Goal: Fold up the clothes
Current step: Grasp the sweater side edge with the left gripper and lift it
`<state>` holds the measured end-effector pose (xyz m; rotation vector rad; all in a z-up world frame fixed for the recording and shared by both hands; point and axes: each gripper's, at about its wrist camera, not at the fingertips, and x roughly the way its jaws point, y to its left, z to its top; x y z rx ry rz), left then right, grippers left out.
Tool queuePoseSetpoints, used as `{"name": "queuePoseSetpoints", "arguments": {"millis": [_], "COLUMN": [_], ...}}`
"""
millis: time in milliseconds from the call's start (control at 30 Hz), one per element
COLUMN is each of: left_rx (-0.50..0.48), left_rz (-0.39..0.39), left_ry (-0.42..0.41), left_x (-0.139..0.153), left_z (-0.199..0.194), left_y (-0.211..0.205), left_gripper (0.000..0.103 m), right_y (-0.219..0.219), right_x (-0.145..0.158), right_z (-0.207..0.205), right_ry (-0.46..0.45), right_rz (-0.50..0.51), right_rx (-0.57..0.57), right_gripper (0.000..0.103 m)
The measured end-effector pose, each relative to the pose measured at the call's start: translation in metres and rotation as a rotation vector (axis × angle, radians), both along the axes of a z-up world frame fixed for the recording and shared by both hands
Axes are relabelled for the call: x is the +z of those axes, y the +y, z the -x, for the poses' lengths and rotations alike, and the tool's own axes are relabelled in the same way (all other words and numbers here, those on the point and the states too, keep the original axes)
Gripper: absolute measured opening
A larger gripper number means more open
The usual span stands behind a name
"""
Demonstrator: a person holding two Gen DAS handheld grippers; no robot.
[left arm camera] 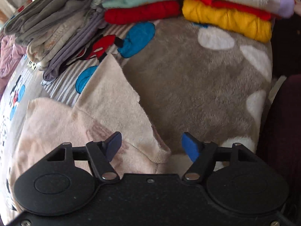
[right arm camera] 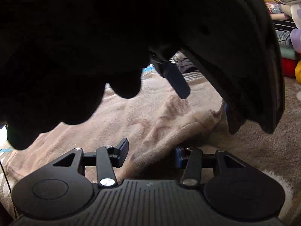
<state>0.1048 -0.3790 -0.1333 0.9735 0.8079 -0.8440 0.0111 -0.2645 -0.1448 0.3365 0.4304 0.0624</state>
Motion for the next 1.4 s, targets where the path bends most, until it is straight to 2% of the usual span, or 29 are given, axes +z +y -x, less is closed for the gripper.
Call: {"name": "queuePoseSetpoints", "arguments": {"millis": [100,167,233,267,300,367,433,600,733,833,967,1000,1100,1133,1167,1200,1233,1400], "left_rx": [-0.029,-0.05,-0.066,-0.074,-0.075,-0.029,0.049,0.279,0.448,0.53,0.666,0.682,0.68,0.679,0.662,0.629,0.595,0.33], "left_rz": [-0.12,-0.145,-0.159,-0.166,-0.16,-0.084,0.029,0.383,0.577,0.716,0.897,0.915,0.906,0.903,0.893,0.876,0.859,0.724], "left_ry": [-0.067,-0.102,-0.137,-0.154,-0.174,-0.176,-0.142,-0.033,0.022,0.011,-0.019,-0.004,0.063,0.086,0.094,0.086,0.079,0.067], "left_x": [-0.018,-0.022,-0.022,-0.022,-0.02,-0.003,0.019,0.074,0.087,0.088,0.09,0.087,0.077,0.073,0.071,0.071,0.07,0.078], "left_z": [0.004,0.007,0.01,0.011,0.011,0.002,-0.011,-0.042,-0.055,-0.043,-0.034,-0.035,-0.039,-0.04,-0.041,-0.042,-0.042,-0.03], "left_y": [-0.011,-0.015,-0.018,-0.02,-0.02,-0.009,0.011,0.092,0.161,0.203,0.262,0.269,0.273,0.275,0.271,0.262,0.253,0.201], "left_gripper": [0.058,0.053,0.032,0.01,0.006,0.005,0.005,0.004,0.004,0.0,0.0,0.0,0.0,0.007,0.027,0.057,0.064,0.064], "right_y": [0.005,0.007,0.006,0.006,0.005,0.003,0.001,0.005,0.017,0.024,0.034,0.035,0.038,0.038,0.038,0.039,0.039,0.039], "right_x": [0.0,-0.001,-0.002,-0.001,-0.001,-0.001,0.0,0.0,0.0,0.0,-0.001,-0.001,0.0,0.0,0.0,0.0,-0.001,-0.003], "right_z": [0.003,0.005,0.005,0.006,0.007,0.008,0.01,0.013,0.008,0.003,0.005,0.006,0.007,0.007,0.007,0.007,0.008,0.009], "right_ry": [-0.003,-0.002,0.003,0.005,0.006,0.008,0.007,0.018,0.027,0.037,0.043,0.042,0.039,0.04,0.041,0.041,0.042,0.032], "right_rz": [0.024,0.038,0.031,0.029,0.026,0.018,0.007,0.03,0.097,0.141,0.191,0.199,0.224,0.226,0.229,0.231,0.232,0.247], "right_rx": [0.011,0.014,0.011,0.009,0.006,-0.001,-0.008,0.0,0.016,0.026,0.04,0.042,0.048,0.048,0.047,0.047,0.045,0.049], "right_gripper": [0.05,0.051,0.052,0.051,0.053,0.055,0.056,0.06,0.062,0.063,0.063,0.063,0.063,0.063,0.063,0.063,0.063,0.063]}}
